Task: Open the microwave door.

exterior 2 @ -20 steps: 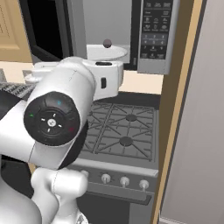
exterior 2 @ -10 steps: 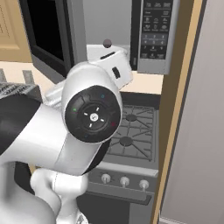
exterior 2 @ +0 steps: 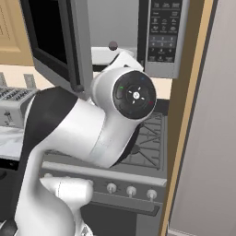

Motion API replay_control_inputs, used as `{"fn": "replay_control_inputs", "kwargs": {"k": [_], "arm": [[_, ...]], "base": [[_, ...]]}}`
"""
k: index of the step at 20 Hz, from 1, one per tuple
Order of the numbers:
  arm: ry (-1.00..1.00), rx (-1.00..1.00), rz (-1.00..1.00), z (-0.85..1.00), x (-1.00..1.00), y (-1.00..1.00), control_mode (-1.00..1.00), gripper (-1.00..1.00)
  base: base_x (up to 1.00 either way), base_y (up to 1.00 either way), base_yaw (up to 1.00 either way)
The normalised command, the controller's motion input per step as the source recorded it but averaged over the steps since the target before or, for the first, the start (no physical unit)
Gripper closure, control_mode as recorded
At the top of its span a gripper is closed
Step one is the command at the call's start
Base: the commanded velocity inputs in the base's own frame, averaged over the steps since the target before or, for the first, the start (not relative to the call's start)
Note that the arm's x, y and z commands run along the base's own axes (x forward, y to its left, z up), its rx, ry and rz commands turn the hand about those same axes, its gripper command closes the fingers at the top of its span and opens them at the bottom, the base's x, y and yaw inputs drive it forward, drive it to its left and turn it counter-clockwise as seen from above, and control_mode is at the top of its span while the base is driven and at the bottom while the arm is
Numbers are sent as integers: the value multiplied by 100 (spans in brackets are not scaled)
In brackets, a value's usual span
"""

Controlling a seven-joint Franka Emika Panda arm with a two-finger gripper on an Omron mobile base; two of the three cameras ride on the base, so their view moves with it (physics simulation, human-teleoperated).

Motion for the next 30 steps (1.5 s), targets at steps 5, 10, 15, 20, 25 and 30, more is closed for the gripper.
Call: {"fn": "replay_control_inputs", "kwargs": {"k": [5, 10, 15, 20, 25, 30], "arm": [[-15, -27, 7, -24, 51, 0, -100, -100], [-11, -12, 0, -7, 56, 0, -100, -100], [-3, -2, 3, 0, 57, -2, -100, -100], [0, 0, 13, 0, 48, -7, -100, -100], [0, 0, 18, 0, 50, 0, -100, -100], [0, 0, 20, 0, 31, 3, -100, -100]], "base": [[0, 0, 0], [0, 0, 0], [0, 0, 0], [0, 0, 0], [0, 0, 0], [0, 0, 0]]}}
